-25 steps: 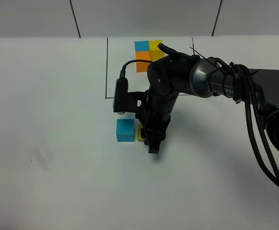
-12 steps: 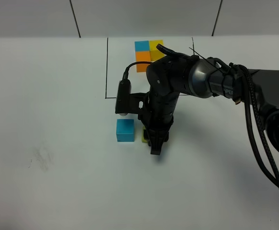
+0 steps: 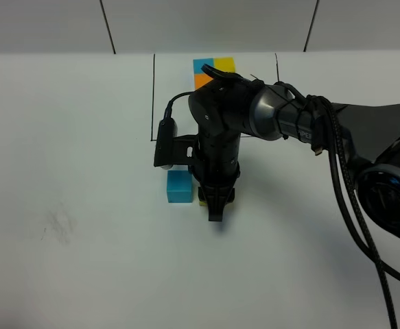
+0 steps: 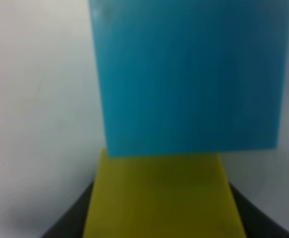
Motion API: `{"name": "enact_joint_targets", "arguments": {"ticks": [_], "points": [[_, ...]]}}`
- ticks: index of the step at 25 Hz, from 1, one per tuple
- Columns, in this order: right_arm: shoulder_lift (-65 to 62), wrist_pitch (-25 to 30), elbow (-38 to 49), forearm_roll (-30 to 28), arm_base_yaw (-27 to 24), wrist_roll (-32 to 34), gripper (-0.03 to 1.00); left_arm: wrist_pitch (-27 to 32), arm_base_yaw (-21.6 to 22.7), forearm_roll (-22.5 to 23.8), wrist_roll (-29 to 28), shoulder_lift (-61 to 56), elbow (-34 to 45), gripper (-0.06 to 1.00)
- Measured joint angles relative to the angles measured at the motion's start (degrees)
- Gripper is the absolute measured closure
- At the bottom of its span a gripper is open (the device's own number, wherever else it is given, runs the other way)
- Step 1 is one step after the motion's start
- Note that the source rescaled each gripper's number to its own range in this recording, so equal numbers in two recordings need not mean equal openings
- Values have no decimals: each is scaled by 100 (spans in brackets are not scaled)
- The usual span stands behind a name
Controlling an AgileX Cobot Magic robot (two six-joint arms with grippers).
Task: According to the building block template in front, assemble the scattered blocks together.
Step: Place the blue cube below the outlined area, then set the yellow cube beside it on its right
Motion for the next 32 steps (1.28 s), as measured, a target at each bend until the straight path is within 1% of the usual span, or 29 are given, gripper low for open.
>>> {"name": "enact_joint_targets", "arguments": {"ticks": [2,6,15,22,32], "points": [[114,135,-224,0,69,40,44,0,0,10,0,0,0,94],[228,180,-436,-102,192,103,44,0,0,82,0,0,0,94],[236,204,-467,-179,265,307,44,0,0,126,-5,0,0,94],[240,275,-471,-331,277,320,44,0,0,131,-5,0,0,94],[240,272,-471,-346,277,336,44,0,0,131,-5,0,0,94]]}}
